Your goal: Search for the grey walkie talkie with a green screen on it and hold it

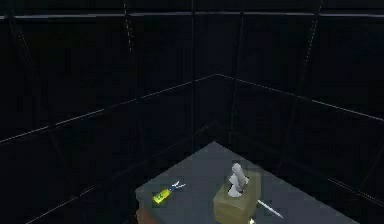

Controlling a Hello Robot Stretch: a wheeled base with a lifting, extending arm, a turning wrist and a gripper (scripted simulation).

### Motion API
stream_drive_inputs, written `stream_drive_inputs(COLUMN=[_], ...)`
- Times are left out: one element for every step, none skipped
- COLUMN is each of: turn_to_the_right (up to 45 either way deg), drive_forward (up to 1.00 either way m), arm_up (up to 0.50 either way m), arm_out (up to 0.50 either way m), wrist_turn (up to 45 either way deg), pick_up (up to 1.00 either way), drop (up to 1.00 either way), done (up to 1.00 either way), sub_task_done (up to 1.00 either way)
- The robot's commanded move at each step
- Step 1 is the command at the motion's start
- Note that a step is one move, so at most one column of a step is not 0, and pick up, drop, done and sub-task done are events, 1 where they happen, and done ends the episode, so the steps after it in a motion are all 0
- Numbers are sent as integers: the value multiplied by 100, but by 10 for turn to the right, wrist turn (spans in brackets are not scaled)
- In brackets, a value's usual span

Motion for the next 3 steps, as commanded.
stream_drive_inputs(turn_to_the_right=[-450, -150, 0], drive_forward=[0, 0, 0], arm_up=[0, 0, 50], arm_out=[0, 0, 0], wrist_turn=[0, 0, 0], pick_up=[0, 0, 0], drop=[0, 0, 0], done=[0, 0, 0], sub_task_done=[0, 0, 0])
